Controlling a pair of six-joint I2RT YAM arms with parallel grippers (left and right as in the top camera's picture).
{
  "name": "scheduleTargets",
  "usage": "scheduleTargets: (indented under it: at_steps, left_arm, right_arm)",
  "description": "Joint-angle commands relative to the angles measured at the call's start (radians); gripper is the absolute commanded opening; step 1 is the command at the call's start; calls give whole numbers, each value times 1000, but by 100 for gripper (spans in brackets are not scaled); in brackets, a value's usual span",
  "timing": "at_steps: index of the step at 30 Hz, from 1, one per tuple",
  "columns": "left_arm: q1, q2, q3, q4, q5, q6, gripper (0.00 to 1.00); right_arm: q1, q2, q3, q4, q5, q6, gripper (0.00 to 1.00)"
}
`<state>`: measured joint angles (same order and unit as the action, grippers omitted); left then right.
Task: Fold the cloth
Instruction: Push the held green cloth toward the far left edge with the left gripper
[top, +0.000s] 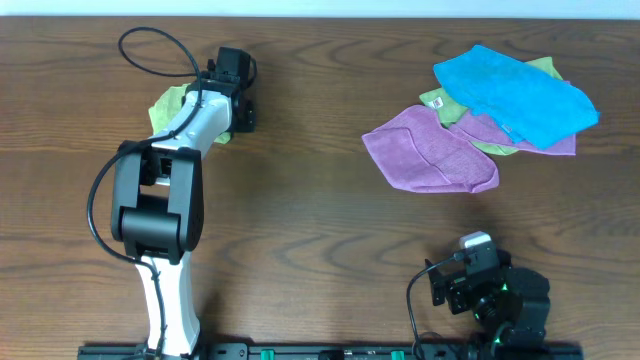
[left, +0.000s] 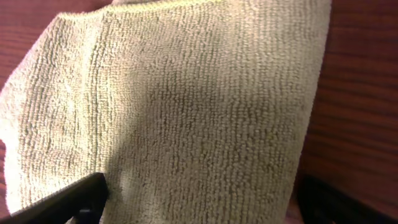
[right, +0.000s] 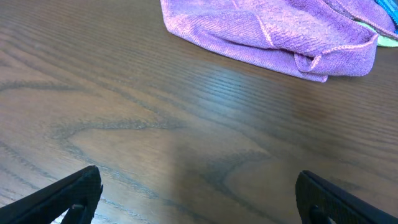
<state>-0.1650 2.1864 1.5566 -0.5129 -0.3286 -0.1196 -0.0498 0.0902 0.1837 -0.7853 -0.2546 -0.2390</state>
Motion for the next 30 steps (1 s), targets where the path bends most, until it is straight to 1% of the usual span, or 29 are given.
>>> scheduleTargets:
  at_steps: [1, 2, 3, 4, 5, 6, 7, 10, 11, 12, 13, 16, 17, 18, 19, 21, 25, 30]
  left_arm:
    - [1, 34, 9, -11, -11, 0, 70]
    - [1, 34, 9, -20, -11, 0, 61]
    - [1, 34, 9, -30, -11, 0, 57]
    - [1, 34, 9, -38, -11, 0, 48]
    - [1, 34, 9, -45, -11, 0, 42]
    - [1, 34, 9, -48, -11, 0, 39]
    - [1, 34, 9, -48, -11, 0, 40]
    - [1, 33, 13, -48, -11, 0, 31]
    - [1, 33, 15, -48, -13, 0, 31]
    - [1, 31, 18, -48, -16, 0, 28]
    - [2, 30, 21, -47, -19, 0, 23]
    - [10, 29, 44, -53, -34, 0, 25]
    - [13, 29, 55, -59, -43, 0, 24]
    - [18, 29, 66, -64, -50, 0, 19]
    - [21, 29, 77, -68, -54, 0, 17]
    - [31, 29, 106, -93, -74, 0, 6]
    - [42, 29, 158, -125, -91, 0, 6]
    - [47, 29, 169, -123, -125, 0, 6]
  right_arm:
    - [7, -8, -7, -1, -8, -9, 99]
    - [7, -8, -7, -1, -8, -9, 99]
    - [7, -8, -7, -1, -8, -9, 99]
    - [7, -8, -7, 0, -8, -9, 99]
    - [7, -8, -7, 0, -8, -9, 99]
    - [7, -8, -7, 0, -8, -9, 99]
    - [7, -8, -7, -1, -8, -9, 99]
    - [7, -8, -7, 0, -8, -9, 99]
    - [7, -8, -7, 0, -8, -9, 99]
    - [7, -8, -7, -1, -8, -9, 99]
    - [7, -8, -7, 0, -8, -9, 99]
    - [7, -8, -7, 0, -8, -9, 99]
    - [7, -8, -7, 0, -8, -9, 99]
    - [7, -8, -7, 0, -8, -9, 99]
    - [7, -8, -7, -1, -8, -9, 99]
    - [7, -8, -7, -1, -8, -9, 99]
    - [7, -8, -7, -1, -8, -9, 99]
    - [7, -8, -7, 0, -8, -9, 99]
